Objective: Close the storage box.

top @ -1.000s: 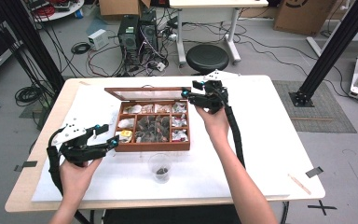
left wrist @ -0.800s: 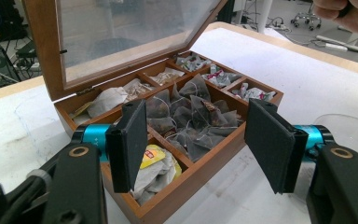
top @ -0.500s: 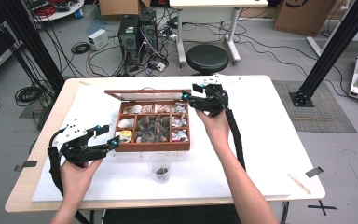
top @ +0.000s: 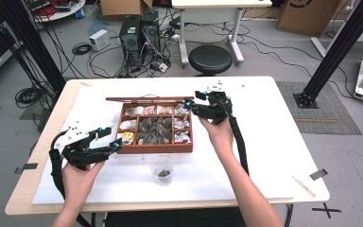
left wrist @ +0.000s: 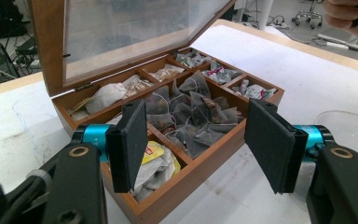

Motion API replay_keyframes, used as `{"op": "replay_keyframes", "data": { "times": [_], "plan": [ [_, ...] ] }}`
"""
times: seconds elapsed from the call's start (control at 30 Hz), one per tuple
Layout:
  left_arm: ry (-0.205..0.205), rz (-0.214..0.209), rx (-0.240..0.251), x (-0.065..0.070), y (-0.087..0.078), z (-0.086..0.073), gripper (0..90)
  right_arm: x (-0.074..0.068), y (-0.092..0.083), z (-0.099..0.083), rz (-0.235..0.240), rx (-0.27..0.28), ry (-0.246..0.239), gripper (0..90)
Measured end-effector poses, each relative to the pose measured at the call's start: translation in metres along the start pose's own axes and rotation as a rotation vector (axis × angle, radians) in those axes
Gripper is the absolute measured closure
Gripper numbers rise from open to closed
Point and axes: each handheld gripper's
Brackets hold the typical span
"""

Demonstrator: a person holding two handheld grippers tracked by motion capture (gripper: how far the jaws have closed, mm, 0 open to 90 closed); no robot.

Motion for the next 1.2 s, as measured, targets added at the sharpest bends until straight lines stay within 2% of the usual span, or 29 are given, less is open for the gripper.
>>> {"op": "replay_keyframes", "data": {
  "times": [0.37,0.9,1.2],
  "plan": [
    [-0.002,0.001,0.0,0.001,0.001,-0.001,39.2,-0.004,-0.003,-0.01,0.015,-0.003,0.014,47.4],
    [-0.011,-0.007,-0.008,0.002,0.005,-0.001,39.2,-0.005,-0.005,-0.021,0.02,0.012,0.009,45.4],
    [-0.012,-0.017,-0.005,0.005,0.012,0.003,39.2,-0.004,-0.005,-0.019,0.019,0.014,-0.034,45.1]
  ]
}}
Point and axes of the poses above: each handheld gripper's, and its own axes: y roughly forward along the jaws, z roughly out of its top, x roughly to its right, and after that the axes turned 3 degrees about x, right-handed
